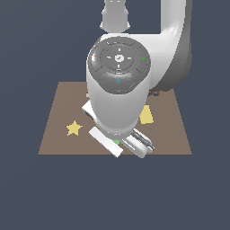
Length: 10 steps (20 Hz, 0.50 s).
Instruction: Insert a designated object into the corresponding slot on a board.
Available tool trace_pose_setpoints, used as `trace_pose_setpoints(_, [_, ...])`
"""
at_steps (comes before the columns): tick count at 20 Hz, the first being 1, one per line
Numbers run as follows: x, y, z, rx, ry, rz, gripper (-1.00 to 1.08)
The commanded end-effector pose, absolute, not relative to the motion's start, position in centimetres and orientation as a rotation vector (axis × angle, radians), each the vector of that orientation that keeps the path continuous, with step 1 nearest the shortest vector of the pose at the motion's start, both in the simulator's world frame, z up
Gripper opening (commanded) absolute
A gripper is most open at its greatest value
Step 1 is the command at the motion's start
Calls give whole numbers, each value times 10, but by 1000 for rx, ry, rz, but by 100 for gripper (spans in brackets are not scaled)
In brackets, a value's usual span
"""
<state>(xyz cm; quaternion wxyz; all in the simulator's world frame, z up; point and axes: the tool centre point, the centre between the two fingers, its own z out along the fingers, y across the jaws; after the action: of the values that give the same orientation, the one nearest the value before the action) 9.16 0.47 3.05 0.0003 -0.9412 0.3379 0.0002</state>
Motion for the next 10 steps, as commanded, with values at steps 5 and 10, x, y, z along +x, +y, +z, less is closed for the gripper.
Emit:
trace_pose_setpoints(5, [85,-1,32,-2879,1254,0,-100])
trace_pose_setpoints(10, [76,-5,33,-2778,1465,0,-100])
